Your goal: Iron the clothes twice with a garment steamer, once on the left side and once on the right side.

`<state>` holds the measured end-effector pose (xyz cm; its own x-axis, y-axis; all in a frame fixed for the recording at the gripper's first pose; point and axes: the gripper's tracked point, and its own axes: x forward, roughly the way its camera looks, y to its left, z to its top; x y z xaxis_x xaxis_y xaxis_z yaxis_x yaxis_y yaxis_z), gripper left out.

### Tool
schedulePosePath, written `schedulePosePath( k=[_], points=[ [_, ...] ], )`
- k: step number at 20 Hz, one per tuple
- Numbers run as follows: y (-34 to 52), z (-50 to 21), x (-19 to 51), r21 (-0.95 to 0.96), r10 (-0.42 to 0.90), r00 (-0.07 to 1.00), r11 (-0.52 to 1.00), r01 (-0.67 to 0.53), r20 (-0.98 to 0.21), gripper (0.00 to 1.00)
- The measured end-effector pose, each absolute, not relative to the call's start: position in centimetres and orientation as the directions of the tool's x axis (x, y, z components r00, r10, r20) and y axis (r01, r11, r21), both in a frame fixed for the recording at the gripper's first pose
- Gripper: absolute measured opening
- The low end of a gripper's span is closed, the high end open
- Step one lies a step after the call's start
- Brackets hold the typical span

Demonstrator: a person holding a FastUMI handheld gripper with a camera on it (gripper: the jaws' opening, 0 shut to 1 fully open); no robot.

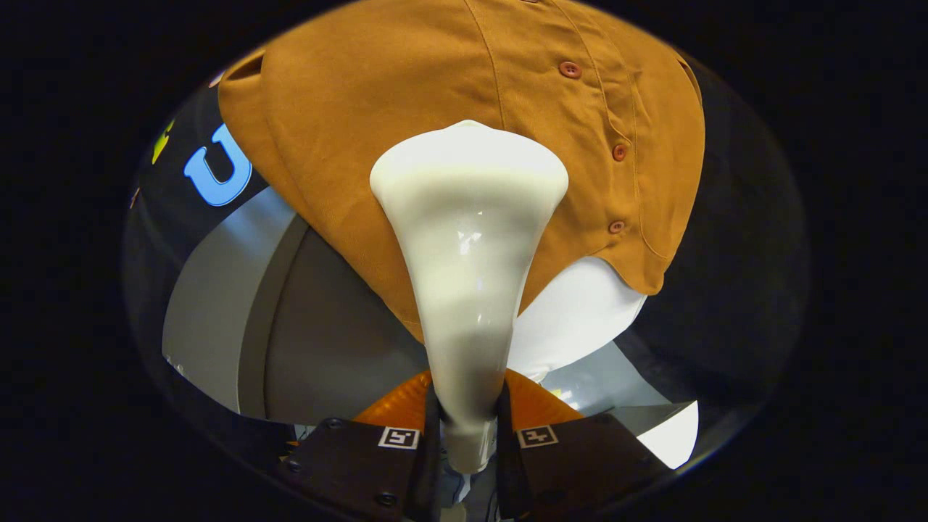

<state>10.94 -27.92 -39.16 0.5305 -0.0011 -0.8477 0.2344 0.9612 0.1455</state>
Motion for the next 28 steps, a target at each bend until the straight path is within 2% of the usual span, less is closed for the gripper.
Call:
schedulePosePath(
  k=[3, 8, 16, 20, 28],
  points=[
    [-28.2, -37.6, 10.6, 0.139, -0.019, 0.561, 0.962, 0.237, -0.828, 0.34],
    [-30.1, -31.7, 11.4, 0.135, -0.064, 0.677, 0.962, 0.237, -0.733, 0.34],
    [-38.1, -19.7, 14.0, 0.126, -0.217, 0.828, 0.937, 0.325, -0.517, 0.33],
    [-42.3, -15.8, 15.5, 0.126, -0.295, 0.85, 0.915, 0.383, -0.437, 0.33],
    [-44.8, -13.9, 18.4, 0.134, -0.282, 0.877, 0.925, 0.356, -0.389, 0.33]
  ],
)
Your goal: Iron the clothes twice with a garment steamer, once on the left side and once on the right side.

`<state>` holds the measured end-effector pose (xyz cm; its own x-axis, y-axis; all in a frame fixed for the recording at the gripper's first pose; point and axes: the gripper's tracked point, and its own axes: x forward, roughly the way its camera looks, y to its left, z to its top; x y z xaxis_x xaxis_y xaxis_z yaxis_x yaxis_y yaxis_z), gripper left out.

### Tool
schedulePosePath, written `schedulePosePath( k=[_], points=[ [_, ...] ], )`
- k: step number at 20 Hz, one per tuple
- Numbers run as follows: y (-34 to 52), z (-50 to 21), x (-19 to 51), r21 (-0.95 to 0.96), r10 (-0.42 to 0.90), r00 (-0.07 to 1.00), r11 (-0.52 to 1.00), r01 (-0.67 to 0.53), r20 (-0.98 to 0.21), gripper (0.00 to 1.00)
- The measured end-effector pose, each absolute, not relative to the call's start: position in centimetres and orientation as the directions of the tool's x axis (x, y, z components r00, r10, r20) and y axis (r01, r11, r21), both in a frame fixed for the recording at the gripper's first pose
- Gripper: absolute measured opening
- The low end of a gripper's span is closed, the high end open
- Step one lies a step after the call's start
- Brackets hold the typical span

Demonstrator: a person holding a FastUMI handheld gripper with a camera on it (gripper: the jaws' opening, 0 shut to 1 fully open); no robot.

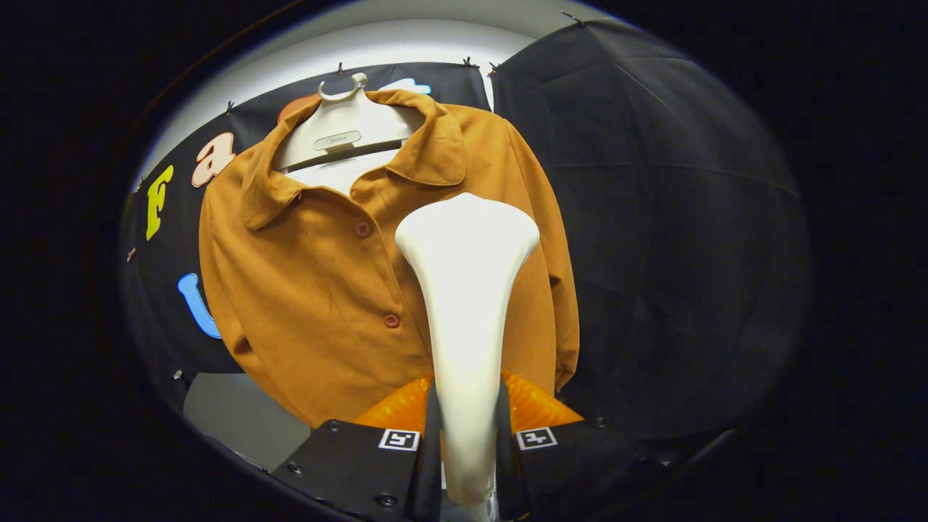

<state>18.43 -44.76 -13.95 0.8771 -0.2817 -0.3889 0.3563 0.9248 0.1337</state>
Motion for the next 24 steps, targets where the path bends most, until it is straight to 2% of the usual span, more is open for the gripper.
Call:
schedulePosePath(
  k=[9, 24],
  points=[
    [-46.1, -19.1, 19.0, 0.131, -0.265, 0.831, 0.92, 0.37, -0.489, 0.33],
    [-46.7, -31.1, 14.2, 0.147, -0.238, 0.68, 0.877, 0.457, -0.694, 0.34]
  ],
)
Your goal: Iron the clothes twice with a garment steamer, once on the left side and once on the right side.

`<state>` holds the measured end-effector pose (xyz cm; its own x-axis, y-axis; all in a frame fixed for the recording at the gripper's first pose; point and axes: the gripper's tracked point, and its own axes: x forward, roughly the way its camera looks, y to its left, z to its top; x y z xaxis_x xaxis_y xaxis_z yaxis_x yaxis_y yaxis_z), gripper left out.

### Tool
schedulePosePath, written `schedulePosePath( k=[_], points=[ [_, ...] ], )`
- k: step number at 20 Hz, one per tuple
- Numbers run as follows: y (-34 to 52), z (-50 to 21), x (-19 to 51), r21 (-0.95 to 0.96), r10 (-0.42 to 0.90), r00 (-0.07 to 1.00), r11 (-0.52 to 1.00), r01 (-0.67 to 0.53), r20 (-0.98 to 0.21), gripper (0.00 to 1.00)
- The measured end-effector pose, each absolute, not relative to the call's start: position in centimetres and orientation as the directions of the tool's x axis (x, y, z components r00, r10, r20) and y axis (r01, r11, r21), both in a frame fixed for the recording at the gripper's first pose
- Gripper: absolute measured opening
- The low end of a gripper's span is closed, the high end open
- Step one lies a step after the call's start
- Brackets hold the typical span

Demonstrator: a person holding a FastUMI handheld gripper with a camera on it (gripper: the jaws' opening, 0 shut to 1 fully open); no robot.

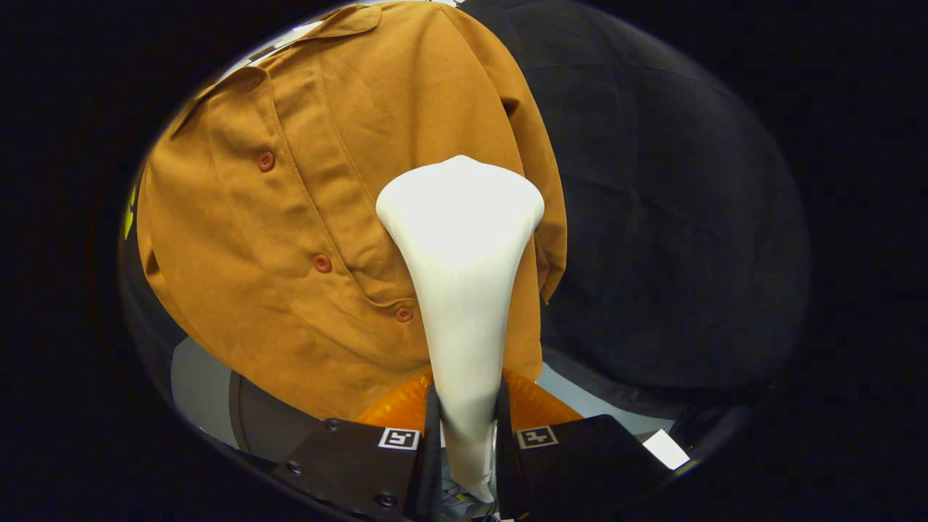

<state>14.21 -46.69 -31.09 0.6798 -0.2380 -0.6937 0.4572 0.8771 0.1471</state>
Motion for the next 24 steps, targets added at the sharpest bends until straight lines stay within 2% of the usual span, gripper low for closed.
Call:
schedulePosePath(
  k=[14, 18, 24],
  points=[
    [-45.8, -37.0, 9.9, 0.11, -0.23, 0.555, 0.852, 0.512, -0.799, 0.34],
    [-45.7, -34.7, 9.3, 0.088, -0.282, 0.585, 0.847, 0.524, -0.76, 0.34],
    [-44.2, -27.5, 9.6, 0.067, -0.364, 0.685, 0.854, 0.515, -0.631, 0.33]
  ],
)
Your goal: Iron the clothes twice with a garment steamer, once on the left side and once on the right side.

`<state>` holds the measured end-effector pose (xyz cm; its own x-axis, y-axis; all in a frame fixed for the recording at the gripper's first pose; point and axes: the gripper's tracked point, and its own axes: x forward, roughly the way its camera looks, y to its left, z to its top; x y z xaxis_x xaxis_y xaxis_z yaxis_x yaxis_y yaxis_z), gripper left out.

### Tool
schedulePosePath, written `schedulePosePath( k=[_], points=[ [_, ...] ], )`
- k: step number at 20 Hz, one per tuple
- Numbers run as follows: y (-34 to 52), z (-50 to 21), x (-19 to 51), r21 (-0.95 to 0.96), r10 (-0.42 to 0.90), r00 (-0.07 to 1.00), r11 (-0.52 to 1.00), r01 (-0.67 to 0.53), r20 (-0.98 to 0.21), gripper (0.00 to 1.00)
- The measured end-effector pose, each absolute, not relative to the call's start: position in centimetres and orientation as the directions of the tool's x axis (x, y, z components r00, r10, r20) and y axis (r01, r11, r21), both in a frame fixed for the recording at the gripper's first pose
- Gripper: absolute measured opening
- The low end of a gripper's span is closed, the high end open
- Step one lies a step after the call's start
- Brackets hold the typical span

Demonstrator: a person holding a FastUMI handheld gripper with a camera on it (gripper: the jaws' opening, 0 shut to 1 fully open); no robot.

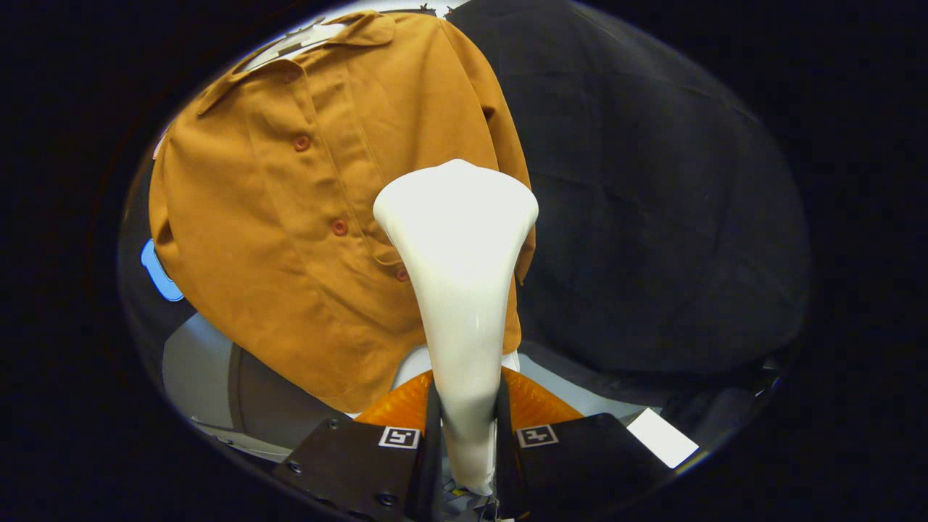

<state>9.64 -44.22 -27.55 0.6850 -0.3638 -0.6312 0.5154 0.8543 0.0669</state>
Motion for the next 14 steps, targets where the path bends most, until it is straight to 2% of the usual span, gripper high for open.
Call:
schedulePosePath(
  k=[6, 14],
  points=[
    [-37.5, -17.0, 9.3, 0.011, -0.395, 0.794, 0.893, 0.451, -0.461, 0.34],
    [-23.8, -9.4, 8.8, -0.023, -0.297, 0.904, 0.952, 0.305, -0.308, 0.33]
  ],
)
